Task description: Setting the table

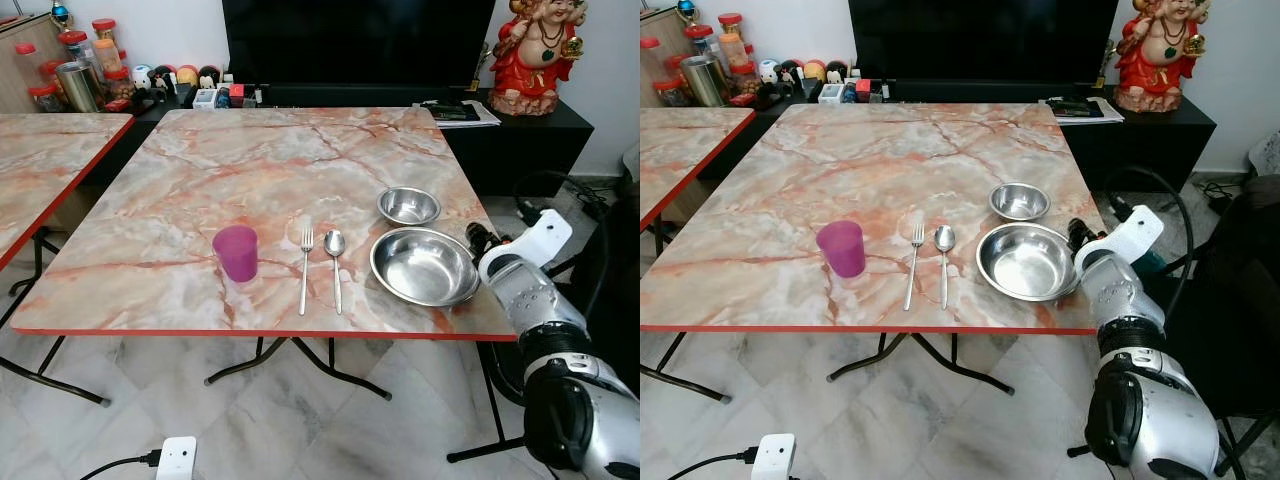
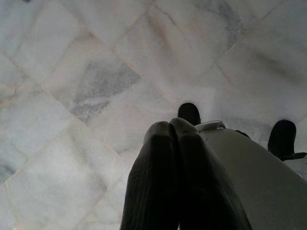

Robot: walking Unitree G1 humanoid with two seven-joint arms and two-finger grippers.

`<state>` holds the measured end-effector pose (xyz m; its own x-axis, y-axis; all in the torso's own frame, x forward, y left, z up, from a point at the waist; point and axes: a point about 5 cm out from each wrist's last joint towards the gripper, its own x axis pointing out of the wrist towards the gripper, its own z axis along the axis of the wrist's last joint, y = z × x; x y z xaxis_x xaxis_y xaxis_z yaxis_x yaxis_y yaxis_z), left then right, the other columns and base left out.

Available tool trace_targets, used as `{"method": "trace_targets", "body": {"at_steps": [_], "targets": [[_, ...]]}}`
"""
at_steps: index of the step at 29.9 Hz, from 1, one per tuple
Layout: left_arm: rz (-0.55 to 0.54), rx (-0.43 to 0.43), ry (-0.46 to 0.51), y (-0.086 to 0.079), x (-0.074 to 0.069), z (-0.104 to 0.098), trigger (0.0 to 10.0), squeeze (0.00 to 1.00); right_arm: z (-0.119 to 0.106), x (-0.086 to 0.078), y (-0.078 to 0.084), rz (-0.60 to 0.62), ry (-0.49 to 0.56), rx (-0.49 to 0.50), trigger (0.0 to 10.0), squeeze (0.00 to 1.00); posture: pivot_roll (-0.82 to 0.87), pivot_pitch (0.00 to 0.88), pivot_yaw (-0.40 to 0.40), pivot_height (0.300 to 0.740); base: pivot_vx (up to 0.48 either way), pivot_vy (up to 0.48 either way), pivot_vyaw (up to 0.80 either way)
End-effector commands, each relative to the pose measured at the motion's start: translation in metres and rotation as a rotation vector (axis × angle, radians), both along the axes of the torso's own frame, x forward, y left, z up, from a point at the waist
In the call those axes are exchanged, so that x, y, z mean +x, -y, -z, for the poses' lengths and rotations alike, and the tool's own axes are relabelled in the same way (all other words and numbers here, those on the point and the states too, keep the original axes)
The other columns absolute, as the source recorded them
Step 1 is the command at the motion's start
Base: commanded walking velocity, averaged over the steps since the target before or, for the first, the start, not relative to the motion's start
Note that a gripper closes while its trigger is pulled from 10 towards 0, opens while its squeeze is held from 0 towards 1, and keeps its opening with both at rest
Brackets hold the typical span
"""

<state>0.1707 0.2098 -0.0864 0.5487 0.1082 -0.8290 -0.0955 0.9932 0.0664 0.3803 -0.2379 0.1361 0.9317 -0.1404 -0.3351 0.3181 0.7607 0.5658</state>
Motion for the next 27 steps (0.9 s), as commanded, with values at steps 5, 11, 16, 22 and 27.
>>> {"method": "trace_targets", "body": {"at_steps": [5, 11, 16, 22, 27], "targets": [[0.007, -0.003, -0.031, -0.001, -0.008, 0.003, 10.0, 0.0, 0.006, -0.001, -0.004, -0.007, -0.053, -0.035, 10.0, 0.0, -0.04, 0.0, -0.002, 0.74, 0.0, 0.0, 0.0], [0.009, -0.001, -0.039, -0.004, -0.01, 0.004, 10.0, 0.0, 0.016, -0.004, -0.007, -0.01, -0.089, -0.031, 10.0, 0.0, -0.04, 0.0, -0.001, 0.74, 0.0, 0.0, 0.0], [0.007, 0.001, -0.042, -0.006, -0.011, 0.004, 10.0, 0.0, 0.021, -0.005, -0.011, -0.015, -0.108, -0.036, 10.0, 0.0, -0.03, 0.004, -0.001, 0.74, 0.0, 0.0, 0.0], [0.01, 0.0, -0.047, -0.007, -0.013, 0.004, 10.0, 0.0, 0.025, -0.007, -0.011, 0.001, -0.135, -0.051, 10.0, 0.0, -0.03, 0.008, -0.001, 0.74, 0.0, 0.0, 0.0], [0.011, -0.006, -0.049, -0.005, -0.013, 0.005, 10.0, 0.0, 0.029, -0.01, -0.007, 0.033, -0.159, -0.05, 10.0, 0.0, -0.03, 0.014, -0.001, 0.74, 0.0, 0.0, 0.0]]}}
